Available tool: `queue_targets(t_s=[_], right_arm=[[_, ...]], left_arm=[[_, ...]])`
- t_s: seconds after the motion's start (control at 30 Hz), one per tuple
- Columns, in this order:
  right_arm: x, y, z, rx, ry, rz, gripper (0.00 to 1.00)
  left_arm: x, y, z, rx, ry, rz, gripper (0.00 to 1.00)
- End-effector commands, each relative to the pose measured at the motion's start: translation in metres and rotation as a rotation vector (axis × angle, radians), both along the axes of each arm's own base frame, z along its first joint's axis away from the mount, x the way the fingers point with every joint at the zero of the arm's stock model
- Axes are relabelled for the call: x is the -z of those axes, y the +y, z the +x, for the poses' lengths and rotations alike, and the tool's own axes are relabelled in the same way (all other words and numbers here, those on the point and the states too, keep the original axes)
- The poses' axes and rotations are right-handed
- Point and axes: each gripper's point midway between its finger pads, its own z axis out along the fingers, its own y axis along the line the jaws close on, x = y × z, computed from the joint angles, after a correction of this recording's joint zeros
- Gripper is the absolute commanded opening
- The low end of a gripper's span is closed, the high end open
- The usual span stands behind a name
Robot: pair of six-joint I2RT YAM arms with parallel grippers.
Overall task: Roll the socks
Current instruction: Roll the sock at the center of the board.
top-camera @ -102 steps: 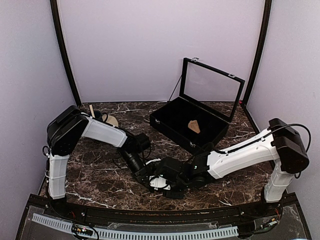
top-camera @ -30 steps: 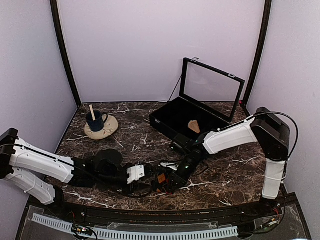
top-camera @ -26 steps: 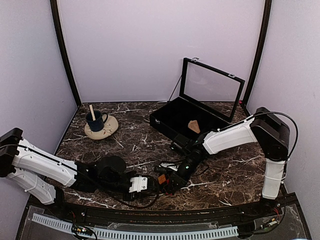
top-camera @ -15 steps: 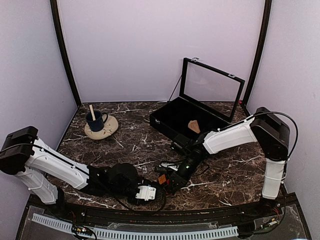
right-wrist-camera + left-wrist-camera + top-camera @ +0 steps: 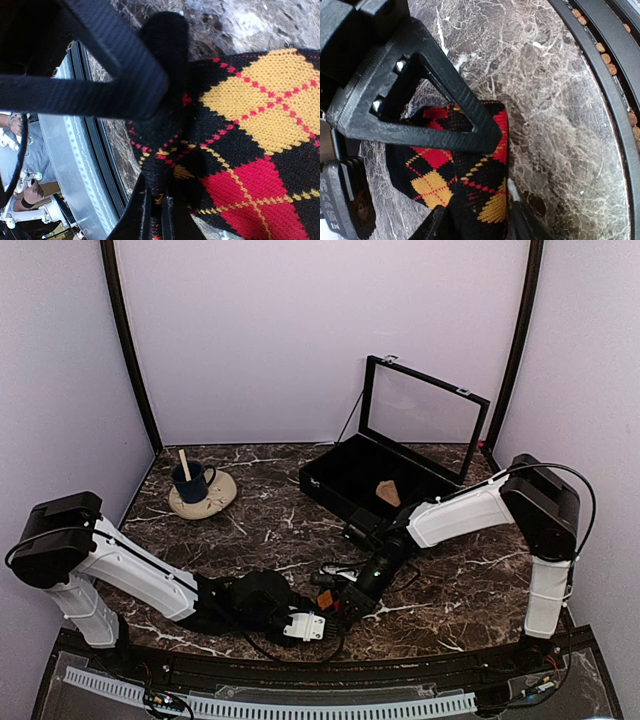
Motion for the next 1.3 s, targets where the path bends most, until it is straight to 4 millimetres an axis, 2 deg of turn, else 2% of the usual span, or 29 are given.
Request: queue_targets(t_s=[0.0,0.23,0.57,0.73,0.83,0.9,1.03,1.27], right_arm=[[-0.002,-0.005,-0.003,-0.004,0.034,0.001,0.05],[-0.002,-0.006,-0.003,-0.011,0.047,0.002,0.05],[-0.002,-0.006,-0.005,-0.018,0.067,0.000,0.05],[-0.002,-0.009,-0.006,-0.019,0.064,-0.012,0.05],[-0.001,-0.011,-0.004,-0.013,0.046,-0.028,0.11],[-0.001,-0.012,-0.001,-0.008,0.024,-0.038,0.20],[-0.004,-0.013,0.003,0.003,-0.005,-0.046,0.31],[-0.013,-0.013,0.009,0.040,-0.045,-0.019,0.36]], left_arm=[[-0.005,-0.006,0.004,-0.006,-0.029,-0.005,0.45],[0.001,-0.006,0.002,0.010,-0.024,0.009,0.39],[0.006,-0.011,-0.008,0.067,0.014,0.019,0.25],[0.008,-0.012,-0.015,0.113,0.032,0.044,0.22],[0.009,-0.011,-0.016,0.120,0.038,0.070,0.19],[0.009,-0.009,-0.017,0.123,0.050,0.093,0.16],[0.008,-0.003,-0.018,0.111,0.079,0.138,0.14],[0.006,0.008,-0.020,0.067,0.139,0.208,0.13]])
